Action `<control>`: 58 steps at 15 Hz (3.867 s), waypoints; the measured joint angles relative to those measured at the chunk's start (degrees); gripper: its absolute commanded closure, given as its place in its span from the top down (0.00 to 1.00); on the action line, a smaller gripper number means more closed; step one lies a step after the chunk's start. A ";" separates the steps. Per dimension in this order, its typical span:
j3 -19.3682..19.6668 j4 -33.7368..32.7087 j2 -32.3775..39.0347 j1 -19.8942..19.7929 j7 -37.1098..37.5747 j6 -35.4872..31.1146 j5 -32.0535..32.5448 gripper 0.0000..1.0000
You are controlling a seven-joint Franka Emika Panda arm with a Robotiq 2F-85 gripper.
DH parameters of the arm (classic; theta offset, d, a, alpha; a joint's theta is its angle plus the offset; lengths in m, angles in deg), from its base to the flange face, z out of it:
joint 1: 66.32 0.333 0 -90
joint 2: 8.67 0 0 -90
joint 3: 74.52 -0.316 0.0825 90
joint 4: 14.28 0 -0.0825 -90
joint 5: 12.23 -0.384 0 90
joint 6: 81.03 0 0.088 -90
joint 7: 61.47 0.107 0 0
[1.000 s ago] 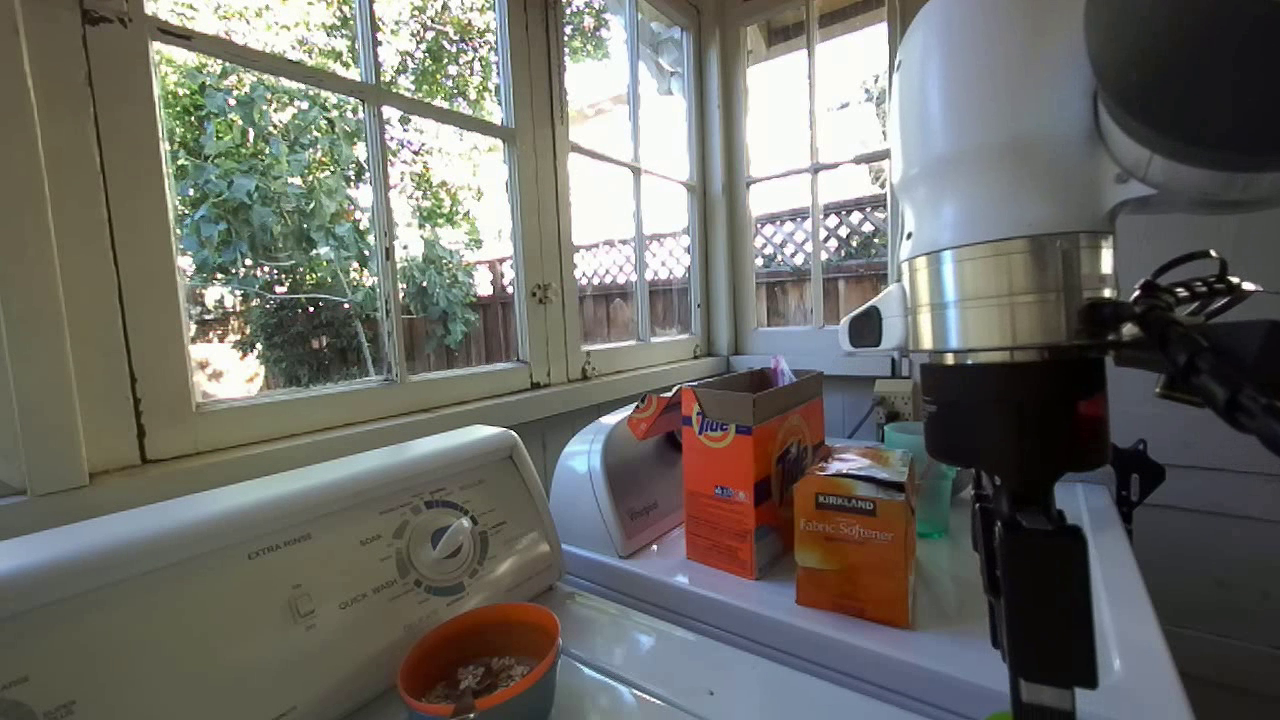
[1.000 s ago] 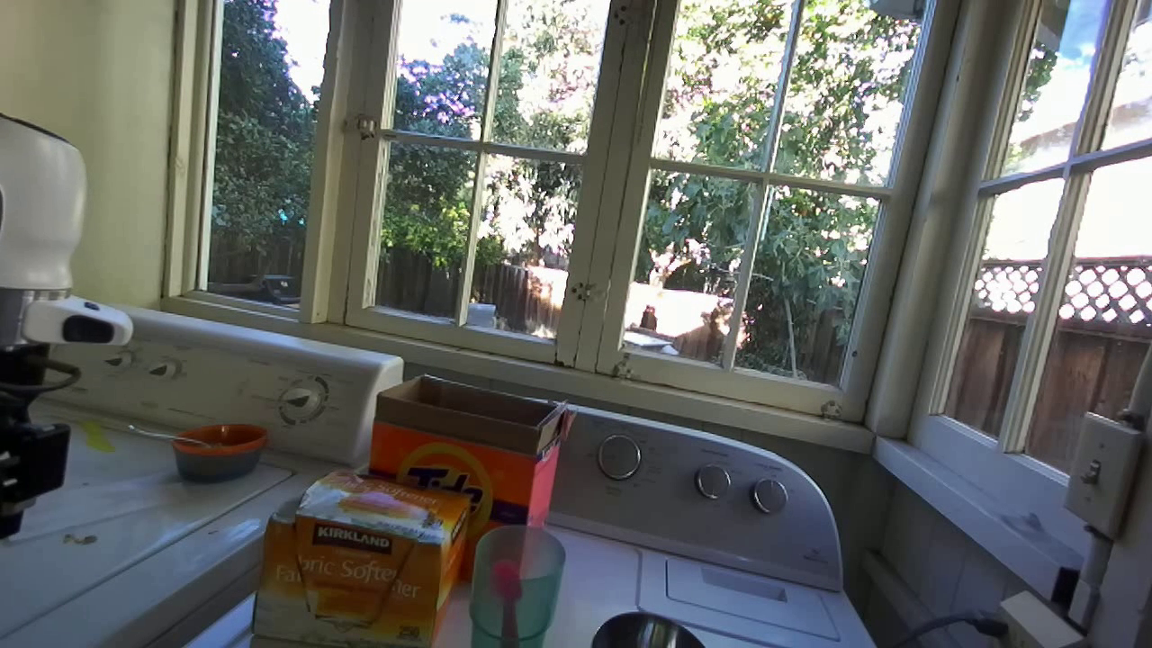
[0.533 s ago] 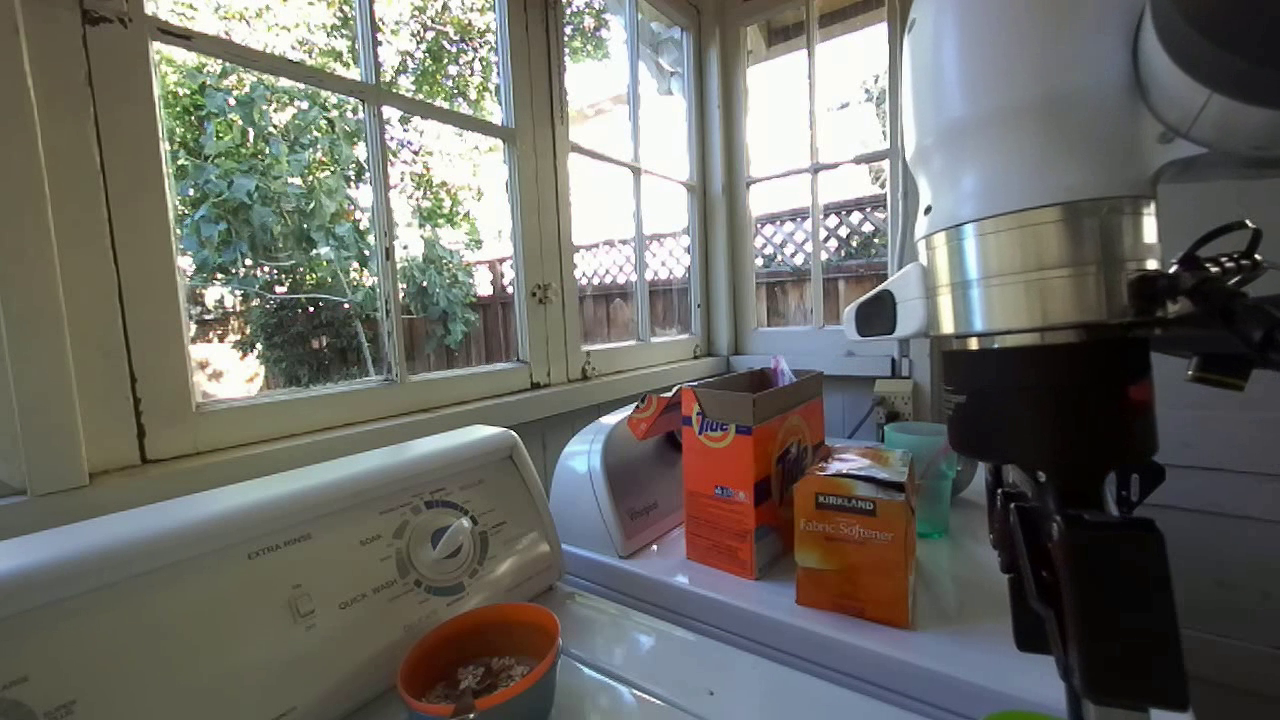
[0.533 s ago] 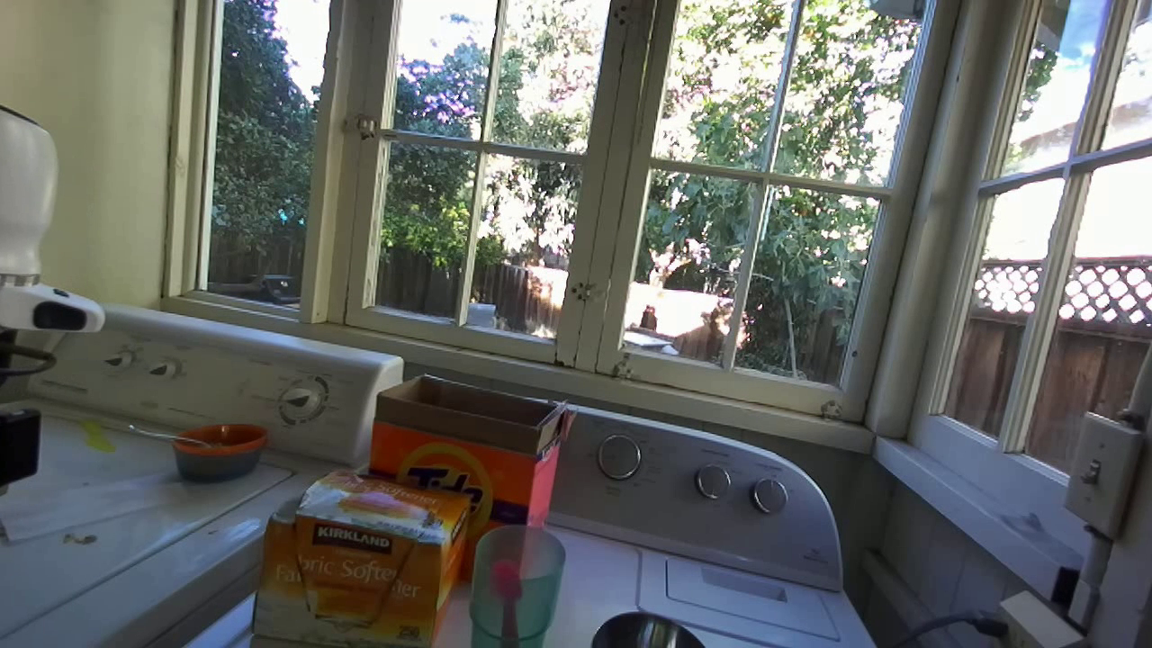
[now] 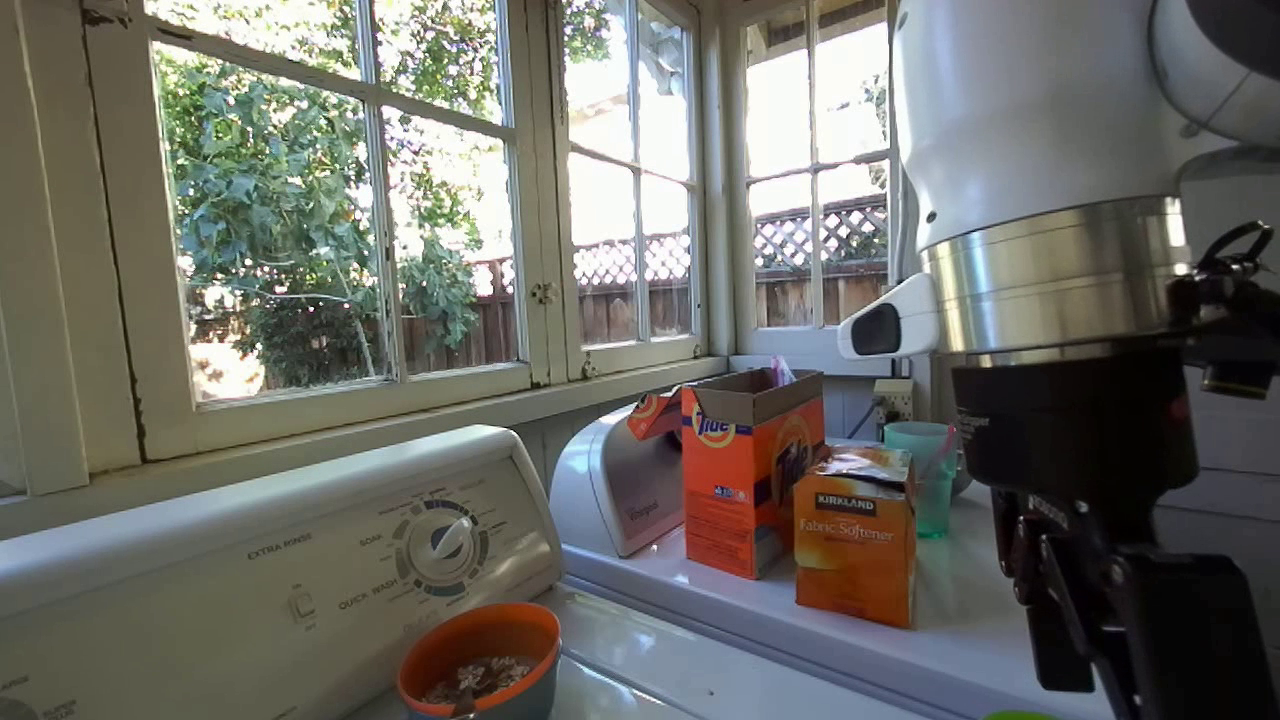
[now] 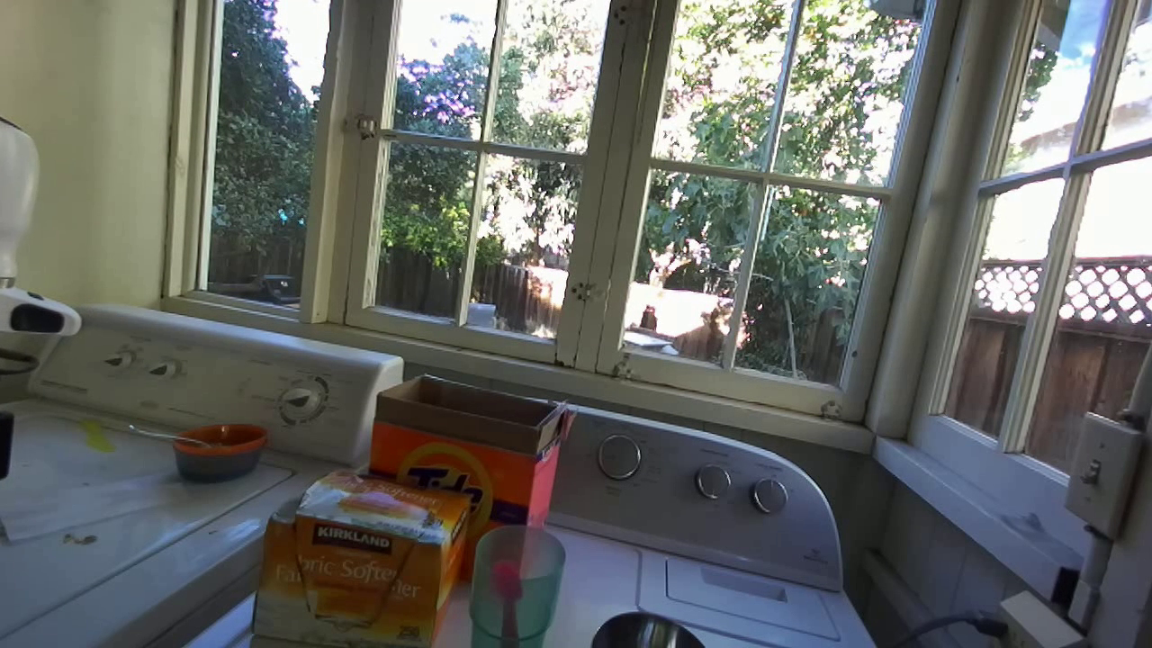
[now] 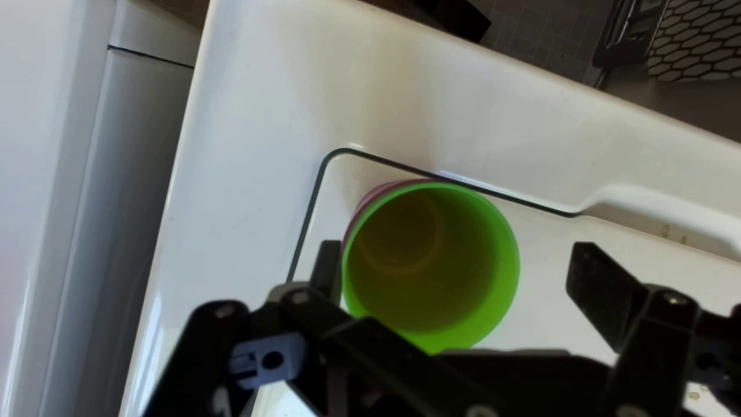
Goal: Unstack the green and purple cups.
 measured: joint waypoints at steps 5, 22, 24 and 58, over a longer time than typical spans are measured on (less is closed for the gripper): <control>-0.33 -0.05 0.77 0.11 -0.73 -0.02 0.01 1.00; -0.43 -0.70 2.24 0.15 -0.79 -0.27 2.11 0.90; -0.46 -0.70 2.44 0.15 -0.79 -0.27 2.13 0.85; -2.73 -0.77 2.75 0.93 -0.57 -0.27 2.45 1.00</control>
